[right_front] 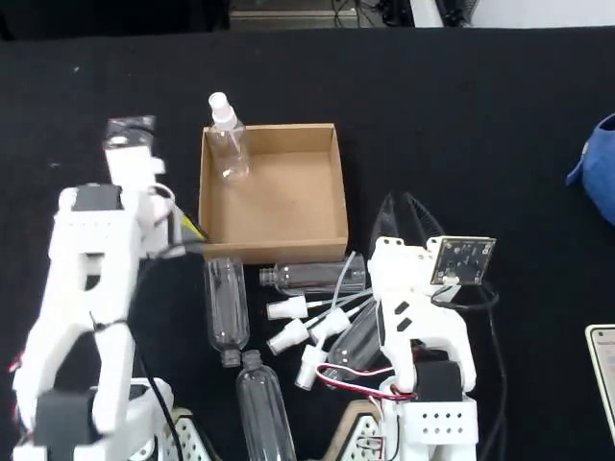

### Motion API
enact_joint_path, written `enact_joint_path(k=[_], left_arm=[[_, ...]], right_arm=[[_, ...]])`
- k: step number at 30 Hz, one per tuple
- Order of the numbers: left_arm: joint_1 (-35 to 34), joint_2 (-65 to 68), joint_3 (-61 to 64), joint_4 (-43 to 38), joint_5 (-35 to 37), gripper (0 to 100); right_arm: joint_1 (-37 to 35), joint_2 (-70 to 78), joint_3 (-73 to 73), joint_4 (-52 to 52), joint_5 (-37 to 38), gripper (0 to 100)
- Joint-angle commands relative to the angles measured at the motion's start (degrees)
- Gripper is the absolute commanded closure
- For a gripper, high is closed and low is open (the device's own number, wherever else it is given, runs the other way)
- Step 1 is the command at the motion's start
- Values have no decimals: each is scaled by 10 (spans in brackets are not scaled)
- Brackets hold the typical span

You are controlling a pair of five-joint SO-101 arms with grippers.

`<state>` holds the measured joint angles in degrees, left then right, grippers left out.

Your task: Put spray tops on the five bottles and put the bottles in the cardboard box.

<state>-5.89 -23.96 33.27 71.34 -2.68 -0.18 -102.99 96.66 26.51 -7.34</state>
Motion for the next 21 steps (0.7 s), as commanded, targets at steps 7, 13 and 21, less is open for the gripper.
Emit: enact_joint_path(k=[7,13,21], left_arm=[[103,-84,51,21,-50,830],[132,-86,87,41,-1,830],[134,-91,175,-36,194,829]], right_arm=[[9,-54,-3,0,8,932],[9,-54,-3,0,8,932],[9,-54,-3,-1,8,932]])
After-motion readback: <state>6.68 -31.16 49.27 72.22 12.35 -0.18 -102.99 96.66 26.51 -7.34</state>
